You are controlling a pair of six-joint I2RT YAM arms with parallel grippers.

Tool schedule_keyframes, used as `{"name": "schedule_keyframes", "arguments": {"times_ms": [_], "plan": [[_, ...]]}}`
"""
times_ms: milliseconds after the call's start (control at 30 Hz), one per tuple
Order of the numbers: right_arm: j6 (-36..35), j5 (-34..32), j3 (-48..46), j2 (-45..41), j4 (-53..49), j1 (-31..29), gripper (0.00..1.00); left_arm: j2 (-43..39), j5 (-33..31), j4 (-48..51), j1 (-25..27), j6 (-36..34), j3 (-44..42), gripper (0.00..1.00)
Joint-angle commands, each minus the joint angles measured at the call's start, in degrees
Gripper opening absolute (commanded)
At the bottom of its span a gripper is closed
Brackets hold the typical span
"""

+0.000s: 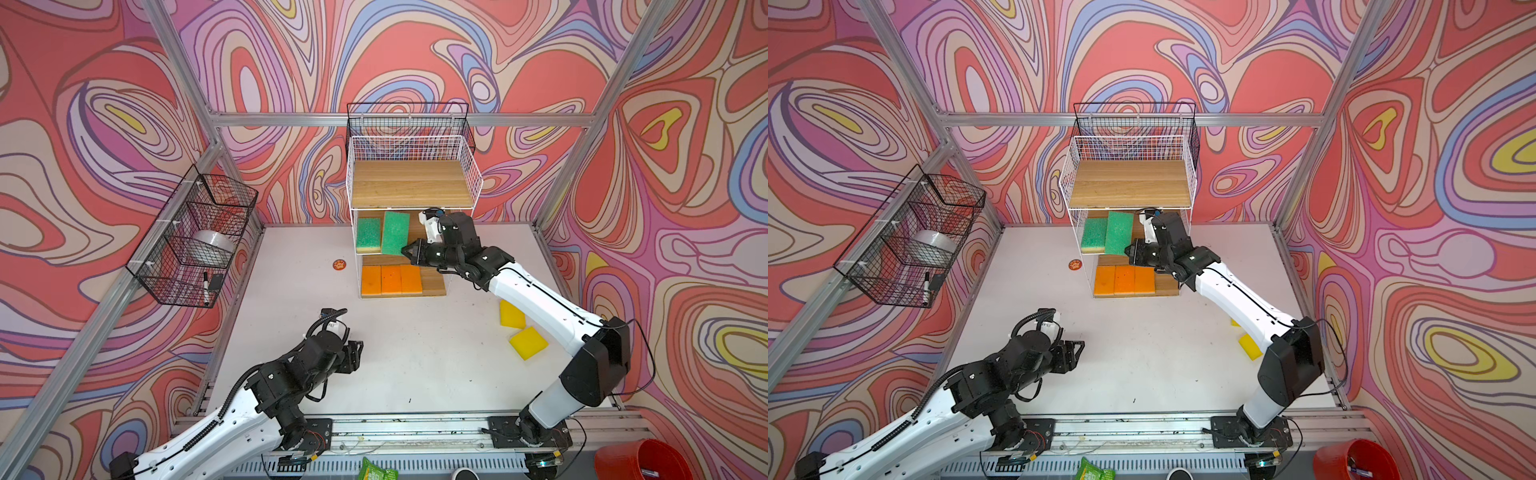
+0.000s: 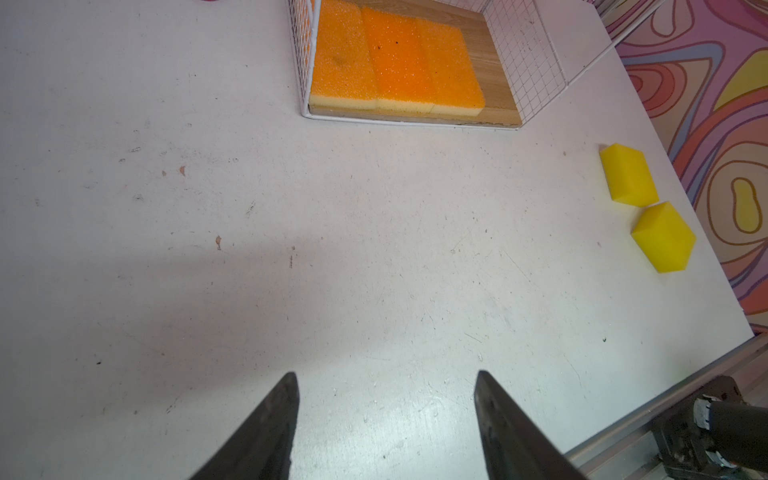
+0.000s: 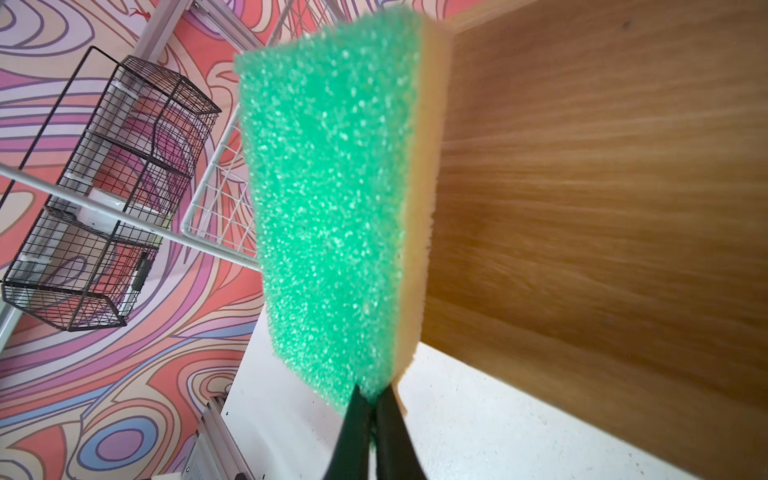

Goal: Place and organize the cleaning sponges onto the shelf
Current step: 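Lower the green sponge onto the tier beside the other green sponge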

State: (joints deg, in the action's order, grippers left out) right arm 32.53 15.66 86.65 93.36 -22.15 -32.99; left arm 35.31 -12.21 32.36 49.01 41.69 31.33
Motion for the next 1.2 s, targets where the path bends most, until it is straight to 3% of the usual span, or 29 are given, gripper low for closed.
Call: {"name": "schedule_keyframes", "arguments": {"times_ms": [0,533,600,733,833,1033,1167], "plan": [[0.14,-1.84,2.78,1.78,0.26,0.12,0.0,-0.15,-0.8,1.21,-0.58,-0.67,-0.39,0.68],[-0.53,-4.39,7.27,4.8,-3.52,0.43,0.01,-0.59,-0.8,1.17,-0.65,-0.47,-1.09,0.68],[-0.84,-4.06,7.67,5.12,-4.02,0.39,0.08,-0.53,-0.76,1.13,-0.65,-0.46,-1.21,0.69],[-1.1,-3.75,7.77,5.34,-4.48,0.39,0.31,-0.33,-0.78,0.95,-0.73,-0.64,-1.26,0.68],[-1.11,-3.87,7.65,5.16,-4.57,0.45,0.4,-0.15,-0.71,0.82,-0.7,-0.72,-1.18,0.68],[-1.42,-4.11,7.57,4.55,-4.57,0.39,0.48,0.2,-0.49,0.69,-0.81,-0.82,-0.94,0.68],[-1.63,-4.41,7.4,4.47,-4.57,0.39,0.44,0.55,-0.41,0.51,-0.79,-0.87,-0.77,0.68]]}}
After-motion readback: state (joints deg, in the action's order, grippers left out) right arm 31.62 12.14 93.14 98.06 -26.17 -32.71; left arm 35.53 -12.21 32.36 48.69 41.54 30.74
